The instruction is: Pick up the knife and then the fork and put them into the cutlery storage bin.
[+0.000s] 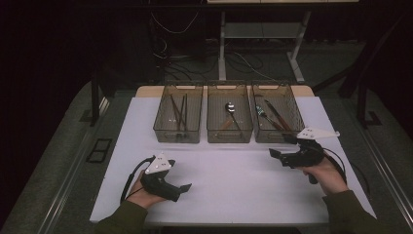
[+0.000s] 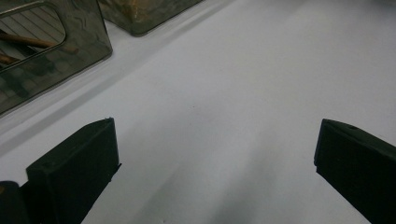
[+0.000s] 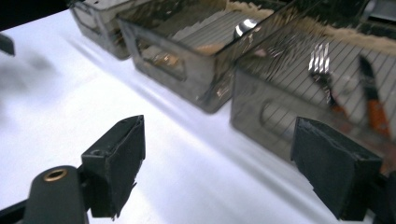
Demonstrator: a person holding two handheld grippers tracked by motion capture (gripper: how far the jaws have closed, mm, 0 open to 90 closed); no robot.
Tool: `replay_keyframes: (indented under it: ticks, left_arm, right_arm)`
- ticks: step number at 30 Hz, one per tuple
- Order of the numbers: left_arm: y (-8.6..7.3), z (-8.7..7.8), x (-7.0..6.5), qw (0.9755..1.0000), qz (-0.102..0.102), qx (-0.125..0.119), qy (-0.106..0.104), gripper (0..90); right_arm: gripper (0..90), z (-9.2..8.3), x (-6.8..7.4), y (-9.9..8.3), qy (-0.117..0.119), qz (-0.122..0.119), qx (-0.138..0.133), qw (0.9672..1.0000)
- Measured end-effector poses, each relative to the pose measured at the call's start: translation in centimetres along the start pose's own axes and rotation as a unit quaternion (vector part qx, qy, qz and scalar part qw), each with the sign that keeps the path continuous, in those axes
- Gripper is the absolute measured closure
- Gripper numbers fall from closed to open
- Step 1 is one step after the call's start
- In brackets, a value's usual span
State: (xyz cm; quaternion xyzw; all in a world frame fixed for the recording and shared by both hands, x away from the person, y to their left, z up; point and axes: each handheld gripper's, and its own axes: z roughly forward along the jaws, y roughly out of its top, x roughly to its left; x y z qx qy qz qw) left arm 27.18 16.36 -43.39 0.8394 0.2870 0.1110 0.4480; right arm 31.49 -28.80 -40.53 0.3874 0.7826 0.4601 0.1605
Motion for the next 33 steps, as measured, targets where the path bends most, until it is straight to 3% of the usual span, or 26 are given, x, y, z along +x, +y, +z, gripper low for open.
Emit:
replay_keyframes:
  ticks: [7,19,33]
  left_arm:
    - [0.0,-0.2,0.1,1.0000,-0.001,-0.004,0.001,0.0]
    - [-0.1,-0.2,0.1,1.0000,0.000,-0.005,0.003,0.0]
    - [-0.1,-0.2,0.1,1.0000,0.000,-0.003,0.005,0.0]
  right_arm:
    - [18.2,-0.5,1.4,-2.5,0.014,-0.007,-0.007,0.9999]
    - [18.2,-1.6,2.8,-5.7,0.025,0.007,-0.007,0.9996]
    - [18.2,-2.3,2.7,-6.7,0.023,-0.010,0.008,0.9997]
